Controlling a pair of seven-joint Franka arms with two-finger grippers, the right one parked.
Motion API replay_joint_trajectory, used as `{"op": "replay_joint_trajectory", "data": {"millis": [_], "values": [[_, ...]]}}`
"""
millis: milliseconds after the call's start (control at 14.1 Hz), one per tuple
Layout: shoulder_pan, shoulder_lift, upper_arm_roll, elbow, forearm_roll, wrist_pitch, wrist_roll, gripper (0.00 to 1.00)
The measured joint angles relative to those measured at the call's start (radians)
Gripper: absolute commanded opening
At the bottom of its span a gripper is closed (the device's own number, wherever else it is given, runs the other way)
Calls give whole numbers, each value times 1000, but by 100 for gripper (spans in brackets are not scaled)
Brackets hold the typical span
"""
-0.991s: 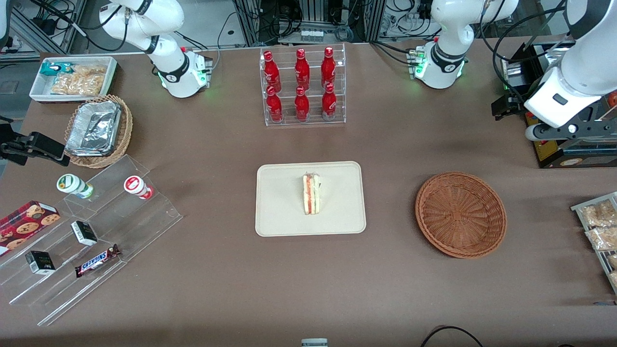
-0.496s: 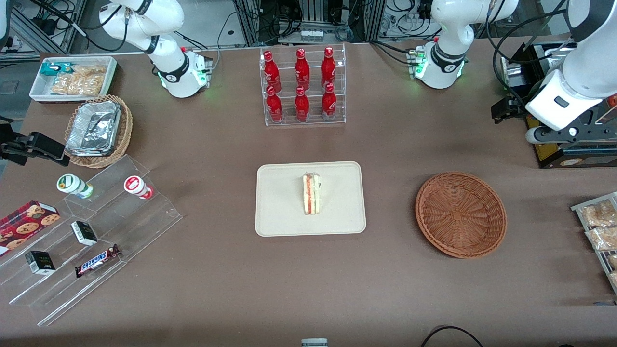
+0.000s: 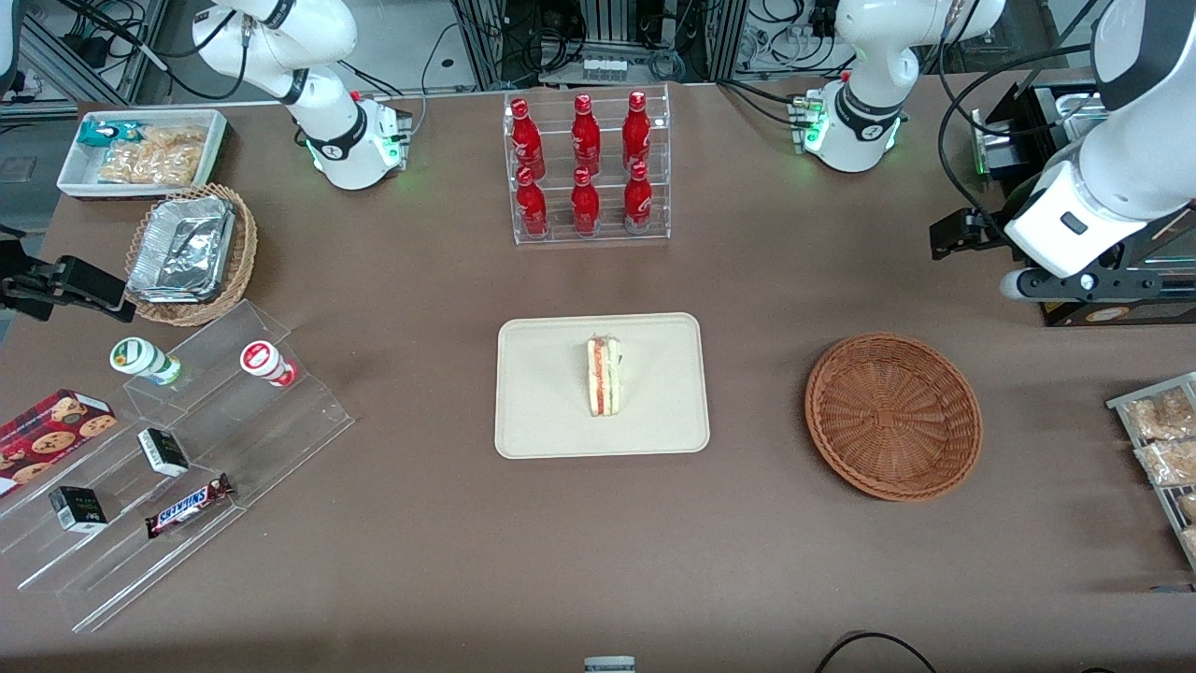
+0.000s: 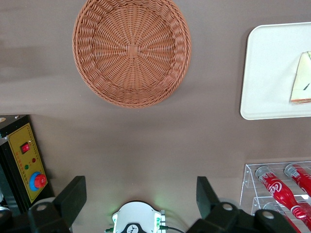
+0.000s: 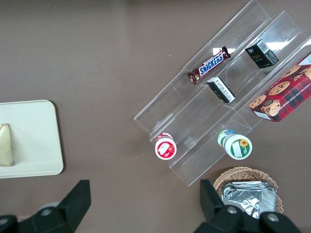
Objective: Place sandwich from basket to tray
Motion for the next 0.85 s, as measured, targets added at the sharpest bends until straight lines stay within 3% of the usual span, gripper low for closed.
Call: {"op": "replay_joint_trajectory", "data": {"millis": [850], "values": [[1,10,1,2,10,1,1,100]]}}
